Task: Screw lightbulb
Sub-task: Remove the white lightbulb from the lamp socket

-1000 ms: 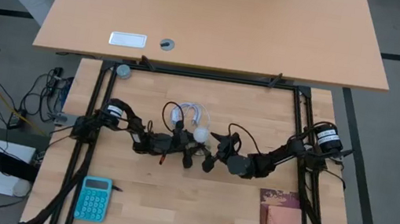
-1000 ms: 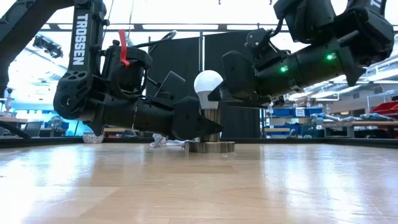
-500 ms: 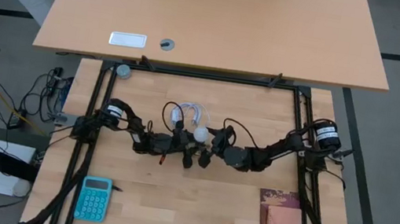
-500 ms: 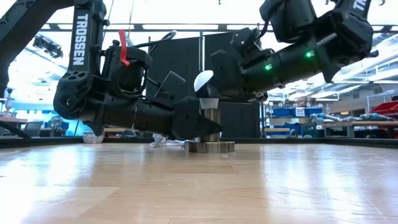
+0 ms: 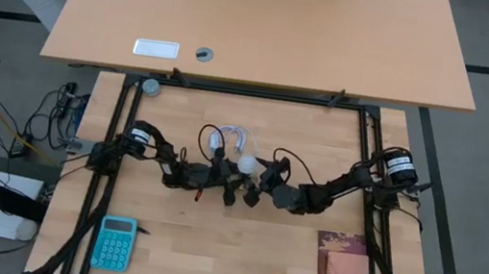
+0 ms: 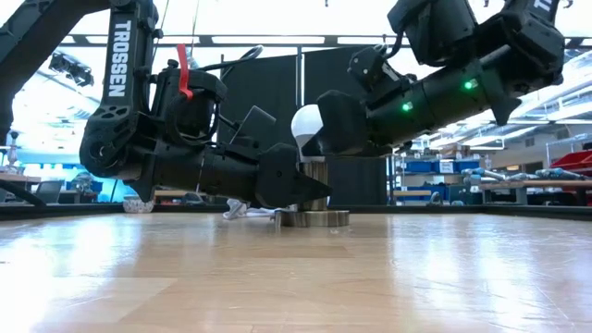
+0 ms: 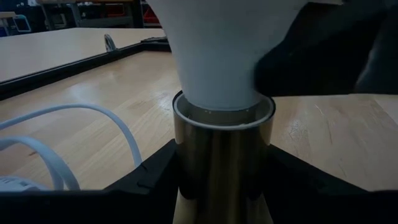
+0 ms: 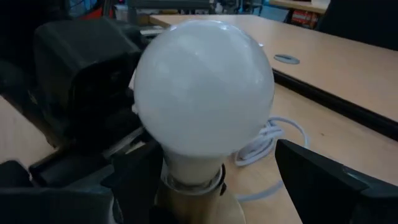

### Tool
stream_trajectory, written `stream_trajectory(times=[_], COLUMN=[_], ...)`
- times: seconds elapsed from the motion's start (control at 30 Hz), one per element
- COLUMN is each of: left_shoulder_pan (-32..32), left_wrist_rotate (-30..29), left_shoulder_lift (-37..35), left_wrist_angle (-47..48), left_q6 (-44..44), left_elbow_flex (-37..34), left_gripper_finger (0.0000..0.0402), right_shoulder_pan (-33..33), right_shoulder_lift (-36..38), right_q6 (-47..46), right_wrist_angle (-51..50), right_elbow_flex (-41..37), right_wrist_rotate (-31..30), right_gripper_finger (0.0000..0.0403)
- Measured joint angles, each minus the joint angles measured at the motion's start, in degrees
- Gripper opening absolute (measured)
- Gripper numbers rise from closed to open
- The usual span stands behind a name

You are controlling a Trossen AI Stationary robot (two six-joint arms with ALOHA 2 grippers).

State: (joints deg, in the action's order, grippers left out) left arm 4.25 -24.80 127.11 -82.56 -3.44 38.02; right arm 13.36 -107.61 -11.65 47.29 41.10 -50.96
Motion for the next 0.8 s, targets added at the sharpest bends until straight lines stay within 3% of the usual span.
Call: stream_trajectory(times=[0.17, 0.53, 0.63, 0.8], left_shoulder_pan=[0.00, 0.00, 0.00, 0.00], left_wrist_rotate=[0.00, -0.02, -0.02, -0.02], left_shoulder_lift=[0.00, 0.00, 0.00, 0.00], left_wrist_angle=[0.05, 0.15, 0.15, -0.02], left_q6=[0.04, 0.15, 0.17, 0.02], left_elbow_flex=[0.00, 0.00, 0.00, 0.00], left_gripper_finger=[0.0193, 0.0193, 0.0193, 0.0193], right_shoulder_pan=[1.29, 5.63, 6.13, 4.93], right_shoulder_lift=[0.01, 3.15, 3.91, 3.70], right_q6=[-1.88, -14.86, -16.48, -11.55], right_wrist_angle=[-3.87, -16.59, -16.93, -10.19], right_elbow_flex=[0.03, -0.12, -0.11, -0.07], right_wrist_rotate=[-2.34, -16.70, -14.93, -1.55], right_gripper_finger=[0.0308, 0.0308, 0.0308, 0.0308])
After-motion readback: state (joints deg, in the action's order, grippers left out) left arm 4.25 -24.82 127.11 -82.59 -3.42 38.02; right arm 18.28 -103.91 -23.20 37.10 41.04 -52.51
